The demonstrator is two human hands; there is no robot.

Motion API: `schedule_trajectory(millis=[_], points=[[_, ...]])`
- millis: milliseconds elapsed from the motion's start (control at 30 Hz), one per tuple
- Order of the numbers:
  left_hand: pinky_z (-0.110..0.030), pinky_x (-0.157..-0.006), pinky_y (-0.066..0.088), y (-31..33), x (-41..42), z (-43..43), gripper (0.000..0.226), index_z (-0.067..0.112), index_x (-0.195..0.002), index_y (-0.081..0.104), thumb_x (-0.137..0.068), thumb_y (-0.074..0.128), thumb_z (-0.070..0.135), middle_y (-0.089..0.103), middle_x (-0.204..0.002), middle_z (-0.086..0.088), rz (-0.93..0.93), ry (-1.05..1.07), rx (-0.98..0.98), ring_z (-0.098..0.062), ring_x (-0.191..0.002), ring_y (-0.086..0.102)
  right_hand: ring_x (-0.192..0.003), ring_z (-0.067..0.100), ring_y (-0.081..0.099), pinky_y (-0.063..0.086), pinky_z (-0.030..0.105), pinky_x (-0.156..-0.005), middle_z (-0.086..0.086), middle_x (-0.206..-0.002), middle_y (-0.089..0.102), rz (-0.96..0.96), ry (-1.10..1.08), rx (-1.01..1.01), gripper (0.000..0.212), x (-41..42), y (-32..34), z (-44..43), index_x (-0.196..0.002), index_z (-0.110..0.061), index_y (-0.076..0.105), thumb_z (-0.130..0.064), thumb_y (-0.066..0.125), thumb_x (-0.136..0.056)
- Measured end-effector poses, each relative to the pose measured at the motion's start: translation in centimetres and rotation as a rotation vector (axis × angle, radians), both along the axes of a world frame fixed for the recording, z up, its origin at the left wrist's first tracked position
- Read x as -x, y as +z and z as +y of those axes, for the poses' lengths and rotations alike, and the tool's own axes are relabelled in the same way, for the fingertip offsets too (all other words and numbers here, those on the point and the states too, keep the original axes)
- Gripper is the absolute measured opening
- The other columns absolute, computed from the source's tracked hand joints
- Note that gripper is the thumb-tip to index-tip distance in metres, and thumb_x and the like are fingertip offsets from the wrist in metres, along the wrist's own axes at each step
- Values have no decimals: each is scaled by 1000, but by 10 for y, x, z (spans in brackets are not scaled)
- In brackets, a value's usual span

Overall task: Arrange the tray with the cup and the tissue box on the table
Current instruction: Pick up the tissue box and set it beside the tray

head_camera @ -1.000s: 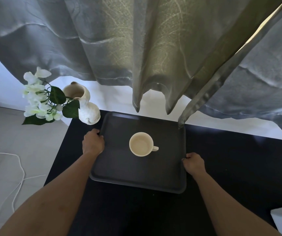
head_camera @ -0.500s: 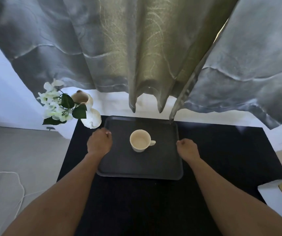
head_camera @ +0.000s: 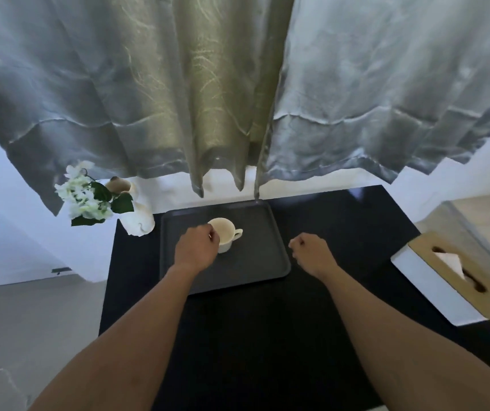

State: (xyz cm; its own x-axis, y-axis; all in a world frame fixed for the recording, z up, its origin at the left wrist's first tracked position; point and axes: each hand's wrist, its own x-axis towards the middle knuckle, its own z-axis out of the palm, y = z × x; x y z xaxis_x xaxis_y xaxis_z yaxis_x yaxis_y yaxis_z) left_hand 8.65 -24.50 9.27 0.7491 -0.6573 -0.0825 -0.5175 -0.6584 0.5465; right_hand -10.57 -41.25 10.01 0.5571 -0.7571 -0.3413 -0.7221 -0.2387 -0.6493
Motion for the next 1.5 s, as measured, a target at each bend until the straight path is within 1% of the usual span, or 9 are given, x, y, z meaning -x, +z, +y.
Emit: schedule_trajectory(millis=[367,467,633,733,800,967,1133,1367,1500], points=[[-38,-75,49,9,99,-68,21,16,-94,66,-95,49,30,71,-92,-9,13,-198,35,-29,-89,64,-76,10,62,43,25,-67,4,-84,67,-27,-183,36,26,125,7,-48,-90,-15,65,-28,45,-101],[-34,-72,46,13,135,-103,18,21,-97,64,-97,48,30,67,-89,-1,27,-268,11,-21,-86,63,-79,12,62,44,27,-75,1,-83,65,-20,-252,78,25,171,2,-77,-87,-18,63,-29,45,-101],[-37,-77,52,7,185,-160,17,24,-99,64,-97,48,31,66,-86,1,65,-295,-18,-17,-83,64,-83,16,63,53,34,-88,6,-91,67,62,-314,207,29,239,-9,-120,-94,-7,68,-23,45,-101],[-35,-78,53,1,221,-200,18,24,-101,64,-98,48,32,68,-91,1,86,-308,-53,-15,-84,64,-70,12,56,47,25,-72,3,-78,61,35,-455,212,31,275,-21,-149,-81,-10,63,-24,43,-102],[-35,-79,53,-4,244,-226,19,24,-104,63,-97,49,34,68,-95,1,86,-322,-65,-15,-85,64,-72,15,54,40,25,-69,3,-80,58,33,-528,171,28,296,-28,-165,-79,-14,55,-24,42,-101],[-31,-81,48,-15,289,-277,29,25,-121,56,-95,53,36,66,-107,3,125,-340,-98,-13,-96,62,-84,25,63,52,38,-75,4,-87,59,0,-690,113,24,341,-44,-189,-99,-11,56,-30,41,-99],[-36,-92,45,-24,323,-316,50,25,-139,43,-93,57,36,54,-134,-3,201,-322,-139,-19,-120,56,-107,34,57,51,49,-87,16,-125,51,-38,-883,26,41,370,-56,-200,-124,-4,48,-28,51,-90],[-48,-111,36,-37,340,-355,73,21,-154,17,-94,55,39,24,-158,-10,298,-366,-210,-30,-144,30,-120,32,52,46,39,-90,17,-142,43,-188,-985,-294,66,378,-77,-203,-142,-9,29,-40,59,-92],[-50,-115,29,-44,344,-376,75,21,-156,11,-96,52,40,15,-163,-9,394,-340,-214,-31,-147,23,-122,31,52,47,43,-97,14,-143,45,-230,-982,-407,72,374,-89,-203,-148,-9,22,-47,52,-94]])
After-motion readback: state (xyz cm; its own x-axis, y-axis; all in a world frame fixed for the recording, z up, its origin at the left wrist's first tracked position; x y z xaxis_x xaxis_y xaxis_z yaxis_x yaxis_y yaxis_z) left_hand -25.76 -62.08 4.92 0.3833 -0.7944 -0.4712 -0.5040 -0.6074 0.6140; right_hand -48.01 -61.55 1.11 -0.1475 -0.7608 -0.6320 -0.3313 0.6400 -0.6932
